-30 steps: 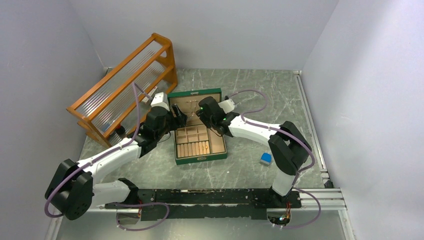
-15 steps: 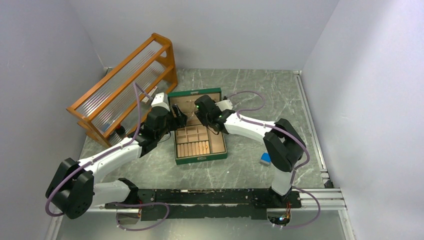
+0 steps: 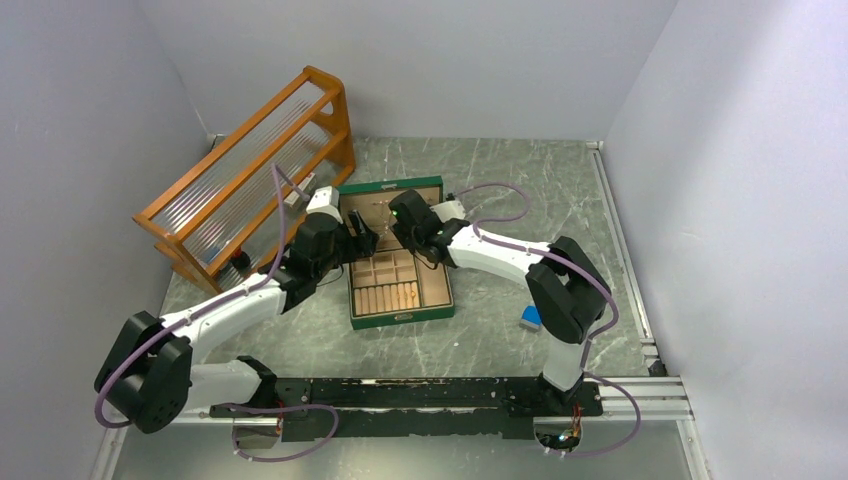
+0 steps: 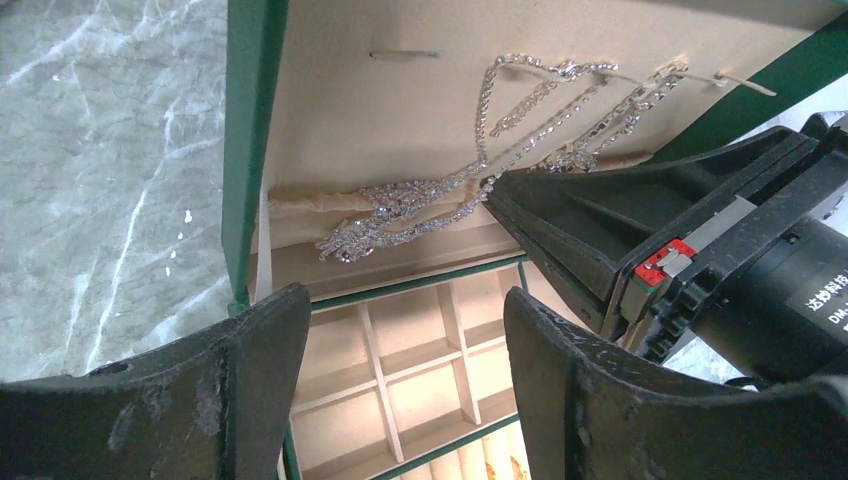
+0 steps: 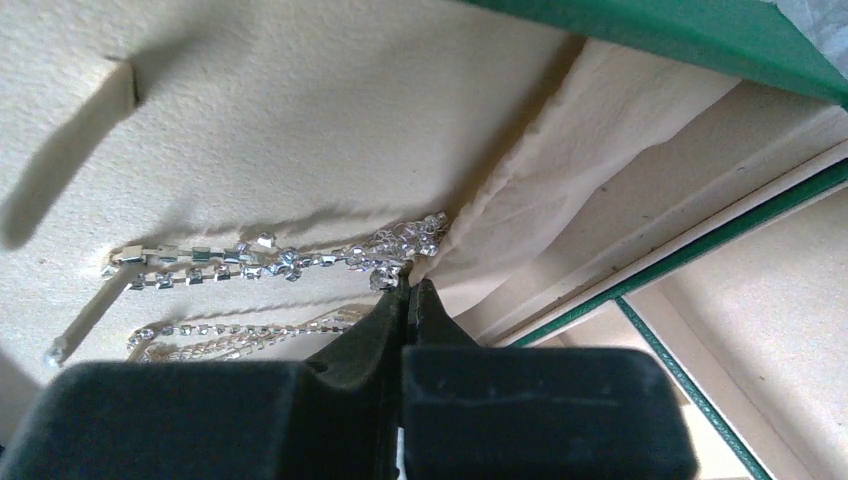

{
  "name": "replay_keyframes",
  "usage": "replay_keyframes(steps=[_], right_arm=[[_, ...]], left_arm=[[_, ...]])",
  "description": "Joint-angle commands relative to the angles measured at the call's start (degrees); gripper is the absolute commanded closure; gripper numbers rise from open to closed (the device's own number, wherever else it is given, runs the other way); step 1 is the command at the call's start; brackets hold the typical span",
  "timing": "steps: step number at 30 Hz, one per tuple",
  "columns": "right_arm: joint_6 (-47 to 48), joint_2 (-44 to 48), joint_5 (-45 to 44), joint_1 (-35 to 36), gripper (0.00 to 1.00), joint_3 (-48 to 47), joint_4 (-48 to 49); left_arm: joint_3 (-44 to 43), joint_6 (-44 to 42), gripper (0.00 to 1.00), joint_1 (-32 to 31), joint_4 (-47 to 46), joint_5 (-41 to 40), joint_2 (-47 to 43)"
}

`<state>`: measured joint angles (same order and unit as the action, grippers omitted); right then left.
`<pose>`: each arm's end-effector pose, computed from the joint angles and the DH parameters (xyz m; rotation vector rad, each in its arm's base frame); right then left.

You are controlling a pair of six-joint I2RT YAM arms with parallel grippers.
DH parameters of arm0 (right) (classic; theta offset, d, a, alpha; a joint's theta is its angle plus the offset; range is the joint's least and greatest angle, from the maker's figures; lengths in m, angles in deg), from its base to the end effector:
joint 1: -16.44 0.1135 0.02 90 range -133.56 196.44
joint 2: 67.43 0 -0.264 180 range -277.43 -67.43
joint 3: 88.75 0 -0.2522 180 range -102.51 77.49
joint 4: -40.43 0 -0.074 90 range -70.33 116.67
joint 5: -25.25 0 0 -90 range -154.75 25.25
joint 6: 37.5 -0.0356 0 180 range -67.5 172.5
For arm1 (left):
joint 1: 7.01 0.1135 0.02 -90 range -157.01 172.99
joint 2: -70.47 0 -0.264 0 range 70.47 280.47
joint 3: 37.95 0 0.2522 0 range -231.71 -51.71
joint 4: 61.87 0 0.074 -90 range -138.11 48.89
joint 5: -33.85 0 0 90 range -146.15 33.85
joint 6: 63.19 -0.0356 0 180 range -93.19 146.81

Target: Organize the mixed jewelry

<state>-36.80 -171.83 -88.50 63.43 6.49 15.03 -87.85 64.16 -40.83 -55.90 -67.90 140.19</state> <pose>0.2823 0.2816 0.2090 1.0528 2.1463 0.7283 0.2232 -0.1408 0.2283 -0.1959 2.0503 -0.5784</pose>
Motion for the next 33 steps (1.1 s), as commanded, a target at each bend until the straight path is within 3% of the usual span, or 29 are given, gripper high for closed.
replay_keyframes(steps=[1, 13, 22, 29, 33], right_arm=[[-0.2, 1.9, -1.7, -0.1, 1.00, 1.5, 0.5], [0.0, 6.7, 1.6, 0.0, 1.00, 9.0, 3.4], [0.8, 7.2, 3.2, 0.2, 1.00, 10.6, 3.9], [1.3, 7.7, 3.5, 0.3, 1.00, 11.7, 4.1], [1.3, 7.9, 4.0, 0.3, 1.00, 12.4, 4.6]], left_arm=[[-1.1, 0.1, 0.24, 0.5, -2.3, 1.6, 1.1], [-2.7, -1.5, 0.25, 0.5, -2.9, 1.3, 3.8], [-0.8, 1.7, 0.42, -0.4, -6.9, -0.5, 6.0], [0.1, 4.6, 0.42, -4.8, -7.5, -12.1, 6.9], [-1.4, 5.0, 0.47, -5.3, -6.5, -15.4, 8.8]])
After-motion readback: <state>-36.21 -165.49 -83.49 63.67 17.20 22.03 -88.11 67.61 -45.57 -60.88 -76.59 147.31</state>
